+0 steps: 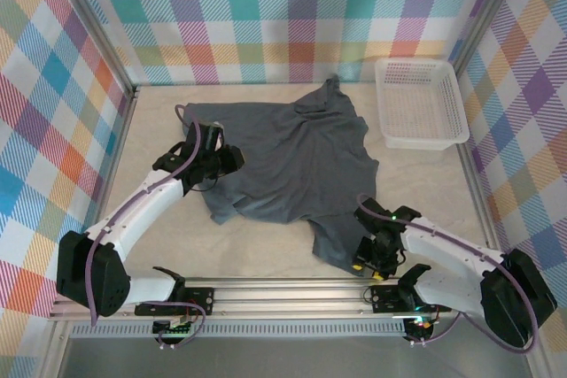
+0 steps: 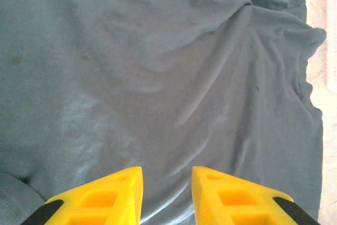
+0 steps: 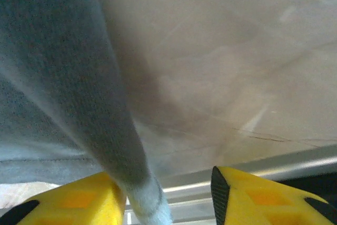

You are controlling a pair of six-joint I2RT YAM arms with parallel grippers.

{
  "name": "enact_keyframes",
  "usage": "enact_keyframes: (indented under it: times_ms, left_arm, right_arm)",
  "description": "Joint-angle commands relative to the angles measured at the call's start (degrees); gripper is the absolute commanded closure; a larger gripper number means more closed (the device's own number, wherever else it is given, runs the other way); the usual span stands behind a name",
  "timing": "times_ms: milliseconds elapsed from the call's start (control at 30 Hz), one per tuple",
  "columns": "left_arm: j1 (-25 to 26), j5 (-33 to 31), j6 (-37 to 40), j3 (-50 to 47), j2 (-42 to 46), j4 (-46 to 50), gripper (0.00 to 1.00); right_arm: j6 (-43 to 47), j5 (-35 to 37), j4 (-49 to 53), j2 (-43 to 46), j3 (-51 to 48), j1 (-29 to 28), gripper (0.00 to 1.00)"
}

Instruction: Fold the inside-out t-shirt

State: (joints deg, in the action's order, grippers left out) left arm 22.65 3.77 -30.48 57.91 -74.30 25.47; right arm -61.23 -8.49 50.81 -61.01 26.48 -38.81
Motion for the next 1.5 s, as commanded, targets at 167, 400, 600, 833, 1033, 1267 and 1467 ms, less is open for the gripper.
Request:
enact_keyframes:
  times_ms: [167, 400, 600, 833, 1033, 1267, 1467]
  left_arm:
    - [0.83, -11.63, -4.43, 1.91, 0.55, 16.42, 0.68]
    - [7.33, -19.69, -6.86, 1.16, -5.51, 30.20, 0.76]
    - [9.67, -17.04, -10.45, -0.30, -11.83, 24.04, 0.65]
    - [9.69, -11.59, -11.35, 0.50, -19.06, 18.15, 0.58]
    - [9.78, -13.35, -9.67, -0.49, -20.84, 17.84, 0.68]
    - [9.69, -21.43, -7.97, -0.62, -15.33, 23.13, 1.00]
    - [8.69, -36.33, 5.24, 5.68, -6.86, 24.89, 1.00]
  right_arm:
    - [-2.74, 5.05, -1.05, 0.34, 6.22, -2.03, 0.99]
    - [0.08, 5.60, -1.38, 2.63, 13.68, -2.00, 1.00]
    - [4.61, 6.35, -1.42, -2.32, 18.85, -1.98, 1.00]
    - [4.59, 6.12, -1.91, -2.47, 18.47, -2.04, 1.00]
    - [3.46, 5.87, -2.27, -1.24, 17.30, -2.04, 1.00]
    - [4.28, 14.77, 4.75, -0.75, 25.44, -1.56, 1.00]
    - [14.45, 21.84, 10.23, -0.50, 40.81, 15.64, 1.00]
